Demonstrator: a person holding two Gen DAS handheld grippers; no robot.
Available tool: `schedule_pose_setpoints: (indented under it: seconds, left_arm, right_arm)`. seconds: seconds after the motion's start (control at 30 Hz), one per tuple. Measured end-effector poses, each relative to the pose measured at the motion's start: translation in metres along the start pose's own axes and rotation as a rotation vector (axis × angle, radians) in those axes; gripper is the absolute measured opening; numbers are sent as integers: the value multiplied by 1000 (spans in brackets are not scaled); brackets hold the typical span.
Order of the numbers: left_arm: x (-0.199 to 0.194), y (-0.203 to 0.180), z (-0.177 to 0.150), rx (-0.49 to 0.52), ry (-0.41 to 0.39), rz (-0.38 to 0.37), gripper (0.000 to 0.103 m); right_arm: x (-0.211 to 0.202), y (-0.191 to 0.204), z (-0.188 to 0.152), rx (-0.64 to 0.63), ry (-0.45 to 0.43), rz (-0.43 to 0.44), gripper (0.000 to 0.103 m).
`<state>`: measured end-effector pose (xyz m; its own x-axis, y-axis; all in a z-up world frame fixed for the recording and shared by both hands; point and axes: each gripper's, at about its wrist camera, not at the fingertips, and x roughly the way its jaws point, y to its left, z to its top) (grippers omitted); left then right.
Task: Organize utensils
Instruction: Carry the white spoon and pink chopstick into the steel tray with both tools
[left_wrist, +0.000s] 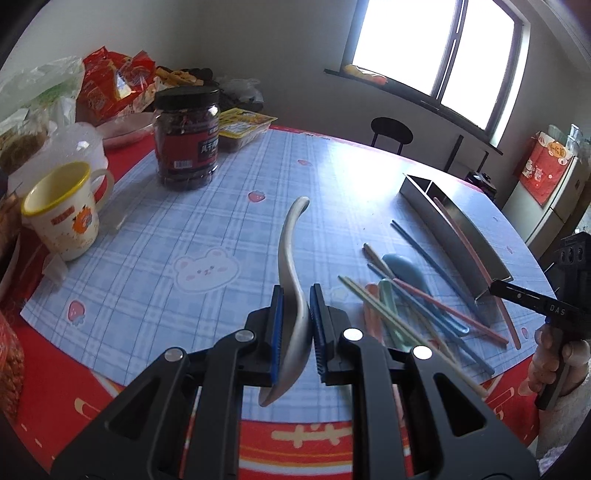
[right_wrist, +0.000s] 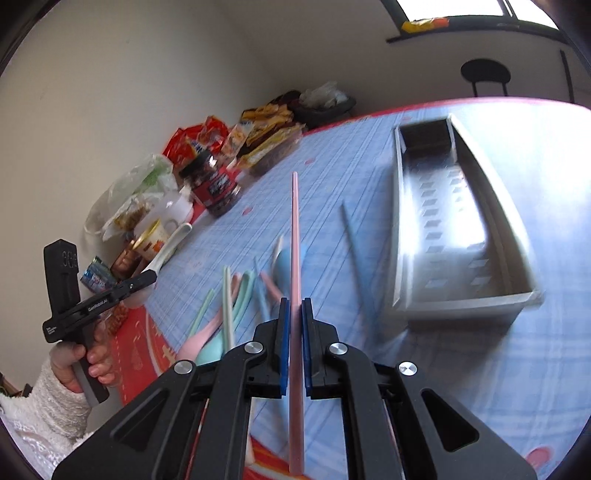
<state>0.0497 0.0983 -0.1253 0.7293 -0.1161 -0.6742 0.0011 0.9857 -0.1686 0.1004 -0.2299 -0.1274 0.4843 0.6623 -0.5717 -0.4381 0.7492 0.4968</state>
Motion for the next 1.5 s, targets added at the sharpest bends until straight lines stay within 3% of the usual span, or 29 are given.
schedule_pose_setpoints:
  seconds: [0.27, 0.47, 0.6, 0.93, 1.5]
  left_arm:
    - [40, -86, 68, 56, -31, -83, 18]
    - [80, -165, 102, 118, -23, -140, 18]
    - [119, -196, 108, 86, 41, -181, 18]
    - [186, -228, 115, -5, 130, -207, 18]
    - [231, -243, 121, -81, 187, -181, 16]
  right_arm:
    - [-7, -45, 70, 67, -129, -129, 6]
    - [3, -79, 74, 123, -130, -182, 6]
    - [2, -88, 71, 110, -123, -238, 6]
    - [4, -100, 67, 129, -116, -278, 7]
    - [18, -102, 66, 132, -75, -332, 7]
